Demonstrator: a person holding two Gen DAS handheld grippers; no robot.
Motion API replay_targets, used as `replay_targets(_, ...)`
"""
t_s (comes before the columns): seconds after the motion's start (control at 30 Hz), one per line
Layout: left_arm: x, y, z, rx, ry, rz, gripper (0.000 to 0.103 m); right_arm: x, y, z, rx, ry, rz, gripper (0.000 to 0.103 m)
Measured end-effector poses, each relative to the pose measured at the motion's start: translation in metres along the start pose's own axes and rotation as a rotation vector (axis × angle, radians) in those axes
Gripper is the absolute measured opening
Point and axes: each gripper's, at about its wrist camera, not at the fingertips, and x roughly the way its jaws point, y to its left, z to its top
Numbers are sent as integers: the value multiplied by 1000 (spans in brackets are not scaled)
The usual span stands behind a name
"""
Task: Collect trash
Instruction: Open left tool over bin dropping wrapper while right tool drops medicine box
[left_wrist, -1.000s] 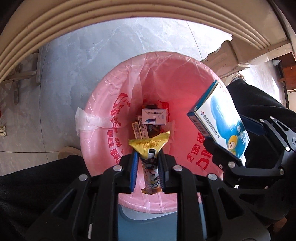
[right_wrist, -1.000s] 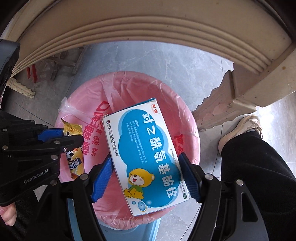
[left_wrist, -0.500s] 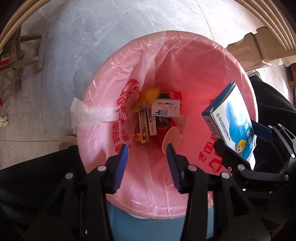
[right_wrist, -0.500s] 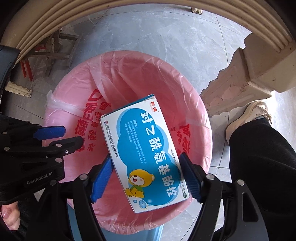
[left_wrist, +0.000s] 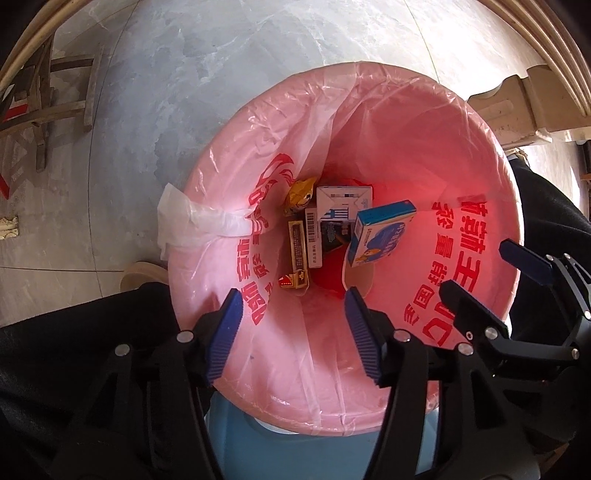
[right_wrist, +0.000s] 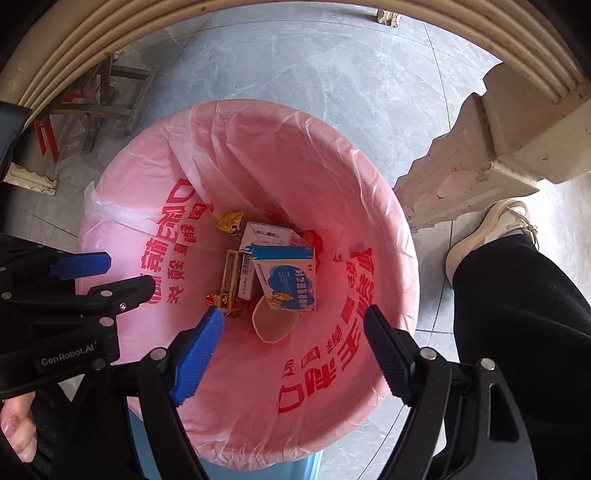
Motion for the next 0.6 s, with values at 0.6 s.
replay_targets(0.6, -18, -8, -14, 17, -58, 80, 58, -26, 3, -5, 7, -67, -24, 77)
